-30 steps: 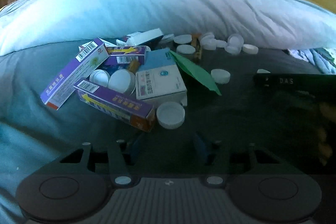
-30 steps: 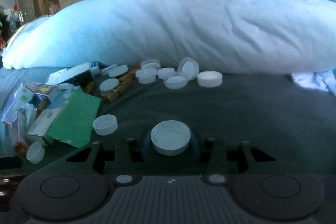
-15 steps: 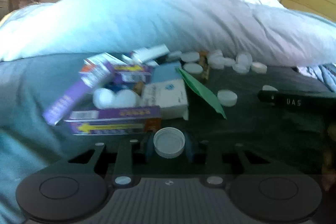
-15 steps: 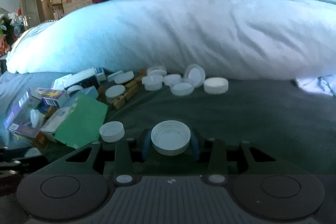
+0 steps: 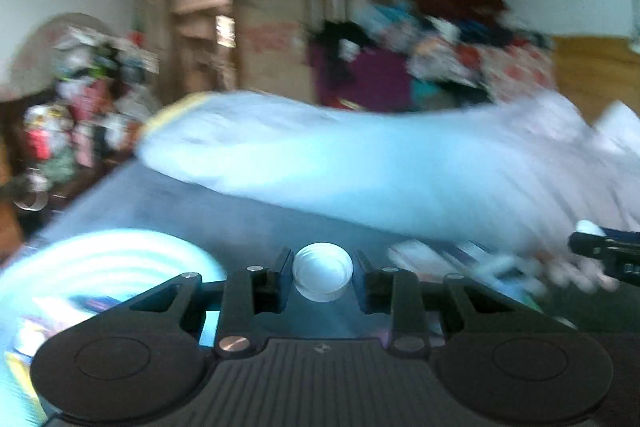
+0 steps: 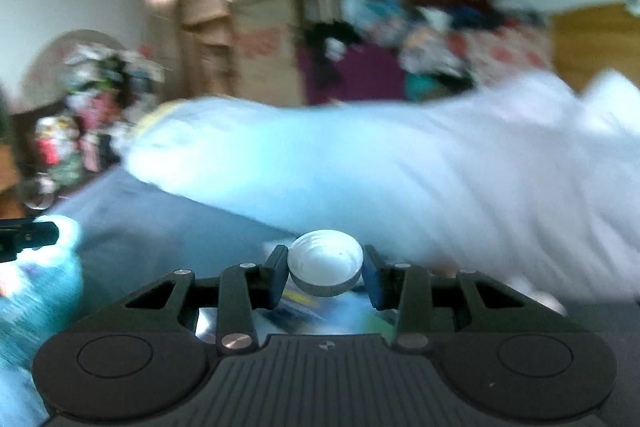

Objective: Organize objects
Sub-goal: 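Carry both white caps over the blue basket and open both grippers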

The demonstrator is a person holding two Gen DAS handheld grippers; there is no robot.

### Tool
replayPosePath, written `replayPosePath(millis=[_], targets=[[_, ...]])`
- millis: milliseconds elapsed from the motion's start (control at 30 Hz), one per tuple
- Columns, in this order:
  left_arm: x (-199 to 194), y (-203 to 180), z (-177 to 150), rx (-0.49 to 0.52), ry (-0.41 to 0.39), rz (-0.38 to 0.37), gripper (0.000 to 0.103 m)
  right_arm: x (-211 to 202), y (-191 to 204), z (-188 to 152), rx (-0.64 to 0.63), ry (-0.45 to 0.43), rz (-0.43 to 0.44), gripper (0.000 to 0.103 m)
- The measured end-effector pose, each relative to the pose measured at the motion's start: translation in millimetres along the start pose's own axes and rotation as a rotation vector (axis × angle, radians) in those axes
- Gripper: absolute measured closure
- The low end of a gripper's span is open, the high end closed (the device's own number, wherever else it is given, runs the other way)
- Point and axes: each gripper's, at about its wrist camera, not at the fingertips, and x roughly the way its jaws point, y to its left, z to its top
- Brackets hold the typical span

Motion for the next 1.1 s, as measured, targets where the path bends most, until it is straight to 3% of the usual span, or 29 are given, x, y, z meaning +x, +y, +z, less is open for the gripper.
replayPosePath(millis=[200, 333, 467, 600, 733, 1100], targets=[[-28.3, 115.0, 38.0, -0.092, -0.018, 0.233, 0.070, 5.0, 102.6, 64.3, -0.083, -0.062, 0.207, 0.063], [-38.2, 188.1, 48.6, -0.148, 0.052, 0.366, 0.070, 11.3, 170.1, 96.0, -0.147, -0.065, 0.321, 0.063], [-43.3, 245.0, 45.3, -0.200, 0.127, 0.429, 0.070, 20.9, 233.6, 115.5, -0.196, -0.020, 0.423, 0.063], [-48.1, 281.3, 35.0, -0.246, 0.167, 0.427, 0.070, 34.6, 288.2, 120.3, -0.227, 0.066, 0.495, 0.063], [-48.3, 297.8, 19.3, -0.303, 0.190, 0.388, 0.070, 41.5, 329.9, 119.3, -0.273, 0.132, 0.513, 0.063], [-23.0, 297.7, 2.4, -0.332, 0.204, 0.365, 0.070, 66.3, 379.8, 97.9, -0.327, 0.258, 0.523, 0.063]])
